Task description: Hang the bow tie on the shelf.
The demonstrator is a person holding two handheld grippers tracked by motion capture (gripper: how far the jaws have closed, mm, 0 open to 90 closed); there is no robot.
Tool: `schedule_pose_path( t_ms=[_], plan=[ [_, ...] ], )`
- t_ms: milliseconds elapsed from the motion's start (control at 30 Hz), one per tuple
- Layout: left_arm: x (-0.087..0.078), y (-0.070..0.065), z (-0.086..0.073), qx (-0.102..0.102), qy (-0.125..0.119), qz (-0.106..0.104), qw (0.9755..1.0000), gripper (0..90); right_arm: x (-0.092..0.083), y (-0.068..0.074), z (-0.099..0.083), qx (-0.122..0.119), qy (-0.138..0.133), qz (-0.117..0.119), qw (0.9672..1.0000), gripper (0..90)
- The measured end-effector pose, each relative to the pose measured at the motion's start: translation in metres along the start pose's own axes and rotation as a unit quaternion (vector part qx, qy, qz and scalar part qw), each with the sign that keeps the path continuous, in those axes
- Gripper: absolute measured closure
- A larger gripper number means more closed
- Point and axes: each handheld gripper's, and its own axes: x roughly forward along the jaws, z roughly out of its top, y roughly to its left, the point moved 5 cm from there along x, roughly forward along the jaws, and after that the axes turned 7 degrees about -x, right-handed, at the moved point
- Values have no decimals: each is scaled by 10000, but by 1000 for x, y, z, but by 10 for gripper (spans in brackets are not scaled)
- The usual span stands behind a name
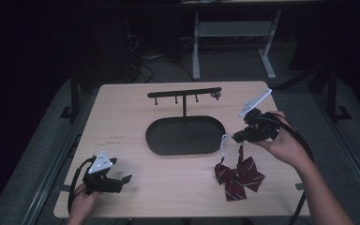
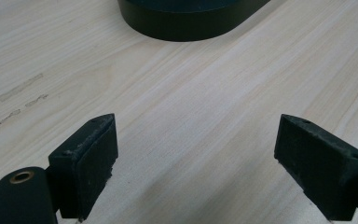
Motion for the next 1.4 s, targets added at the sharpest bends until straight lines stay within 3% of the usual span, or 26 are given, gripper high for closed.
schedule_pose_path(
  t_ms=[1400],
  plan=[
    [-1, 2, 0, -11, 27, 32, 10000, 131, -17, -5, 36, -215, -73, -24, 9997, 870]
  ],
)
